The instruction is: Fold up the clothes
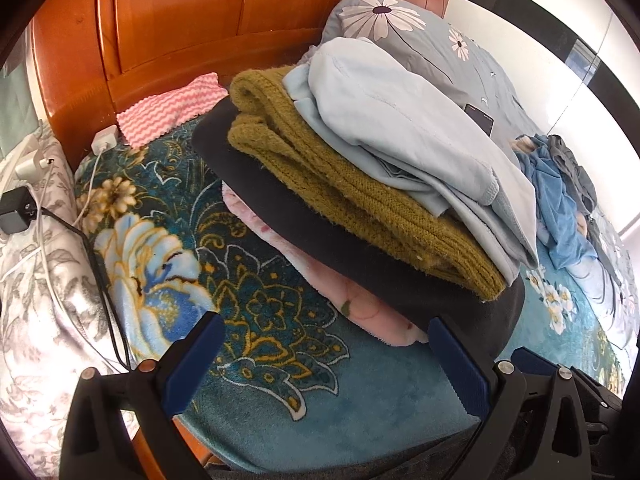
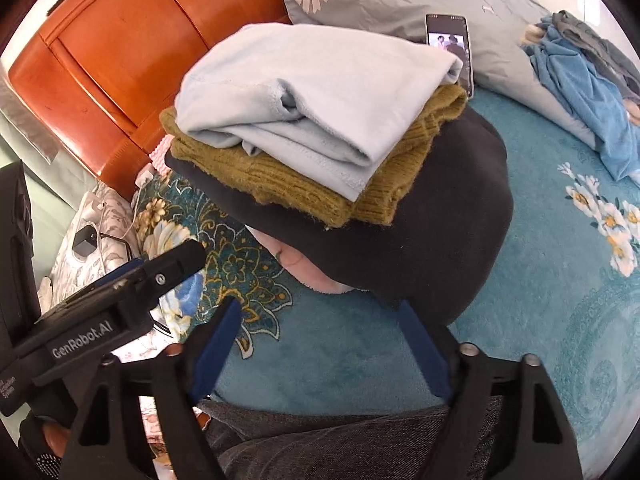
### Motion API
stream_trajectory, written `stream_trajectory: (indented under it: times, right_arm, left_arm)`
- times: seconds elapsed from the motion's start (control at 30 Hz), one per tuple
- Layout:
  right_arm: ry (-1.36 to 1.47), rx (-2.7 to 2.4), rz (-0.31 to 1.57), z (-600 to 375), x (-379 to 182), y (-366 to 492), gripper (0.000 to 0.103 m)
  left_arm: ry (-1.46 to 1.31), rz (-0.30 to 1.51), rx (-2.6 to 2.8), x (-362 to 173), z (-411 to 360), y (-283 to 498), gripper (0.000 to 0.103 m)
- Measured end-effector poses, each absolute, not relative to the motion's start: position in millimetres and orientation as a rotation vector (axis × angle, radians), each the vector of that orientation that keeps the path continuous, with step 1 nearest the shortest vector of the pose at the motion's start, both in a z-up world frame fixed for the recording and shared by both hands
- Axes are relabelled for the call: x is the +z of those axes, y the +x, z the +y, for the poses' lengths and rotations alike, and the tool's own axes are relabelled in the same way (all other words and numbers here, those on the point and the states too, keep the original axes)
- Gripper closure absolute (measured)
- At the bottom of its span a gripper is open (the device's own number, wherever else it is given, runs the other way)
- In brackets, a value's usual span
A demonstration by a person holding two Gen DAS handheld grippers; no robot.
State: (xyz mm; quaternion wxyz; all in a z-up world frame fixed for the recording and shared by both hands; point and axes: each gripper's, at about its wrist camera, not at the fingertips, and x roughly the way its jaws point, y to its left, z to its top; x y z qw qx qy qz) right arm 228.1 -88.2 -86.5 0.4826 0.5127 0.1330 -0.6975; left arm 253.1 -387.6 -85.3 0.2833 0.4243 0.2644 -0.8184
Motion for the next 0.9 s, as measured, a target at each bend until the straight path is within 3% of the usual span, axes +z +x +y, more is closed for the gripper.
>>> stream_trajectory:
  times: [0.13,0.27,0.37,0.9]
  right_arm:
    - [1.229,-1.706,0.338,-88.1,-85.0,231.0,0.018]
    - [1.231,-1.722,0.339,-85.7,-85.6,230.8,0.005]
    - [1.238,-1.72,0.331,-84.1,-86.4,229.9,0.001]
    - [1.294,-1.788,0.331,-74.0,-90.0,220.1,0.0]
  left_arm:
    - [1.133,0.712,-2.169,-84.9,-384.2,254.5,0.0]
    - [1.115,0.701,-2.157,-81.7,-380.9,257.6,0.0]
    - [1.105,0.676,-2.161,-78.3,-377.7,258.6,0.0]
    - [1.11,0.598,-2.129,-81.9,-378.7,259.8,0.0]
